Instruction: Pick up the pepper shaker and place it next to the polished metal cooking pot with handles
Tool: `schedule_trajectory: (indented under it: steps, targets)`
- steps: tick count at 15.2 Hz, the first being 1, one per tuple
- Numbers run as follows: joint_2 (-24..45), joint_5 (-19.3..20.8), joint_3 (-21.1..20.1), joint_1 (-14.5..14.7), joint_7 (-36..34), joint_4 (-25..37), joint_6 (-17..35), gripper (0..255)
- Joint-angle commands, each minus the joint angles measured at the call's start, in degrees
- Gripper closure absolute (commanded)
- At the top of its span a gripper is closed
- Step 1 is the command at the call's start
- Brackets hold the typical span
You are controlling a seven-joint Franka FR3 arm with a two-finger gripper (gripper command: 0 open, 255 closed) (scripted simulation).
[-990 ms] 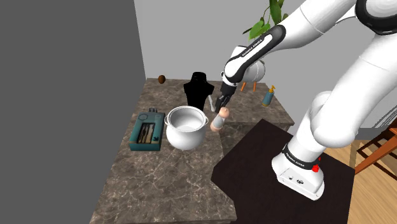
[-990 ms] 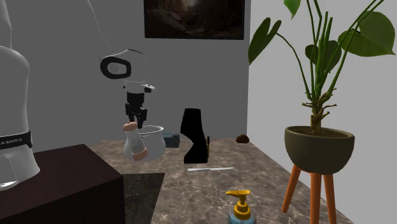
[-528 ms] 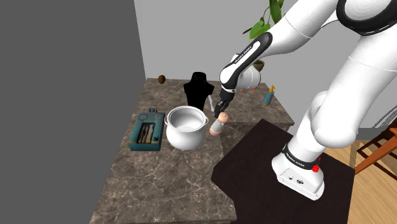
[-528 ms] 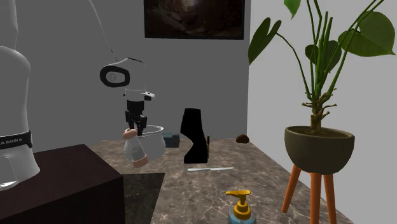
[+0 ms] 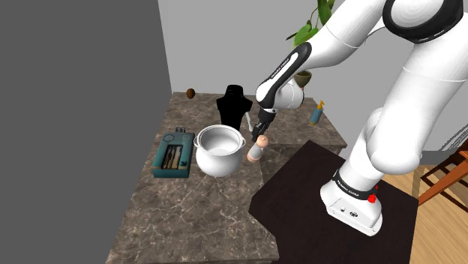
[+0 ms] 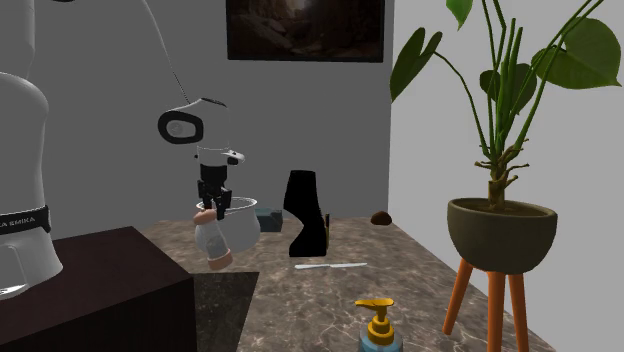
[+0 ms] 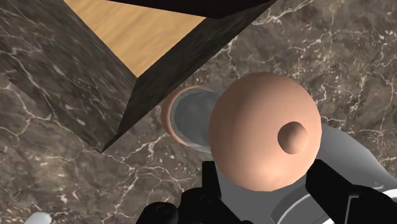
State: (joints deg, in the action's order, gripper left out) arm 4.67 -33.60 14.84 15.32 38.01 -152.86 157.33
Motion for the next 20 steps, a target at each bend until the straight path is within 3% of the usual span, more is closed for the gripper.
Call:
schedule_trajectory:
  steps: [1,2,3,8,12,20]
  targets:
    - [0.0,0.0,0.0,0.0,0.0,0.0,0.0,255]
    - [0.0,0.0,0.0,0.0,0.0,0.0,0.0,255]
    - [0.0,0.0,0.0,0.0,0.0,0.0,0.0,0]
    - [0.0,0.0,0.0,0.0,0.0,0.0,0.0,0]
    - [-9.4,13.0,2.7,-1.1,-9.3,-1.3,-6.6,0]
    - [-9.4,13.0,2.4,-1.5,-9.3,-1.3,-6.6,0]
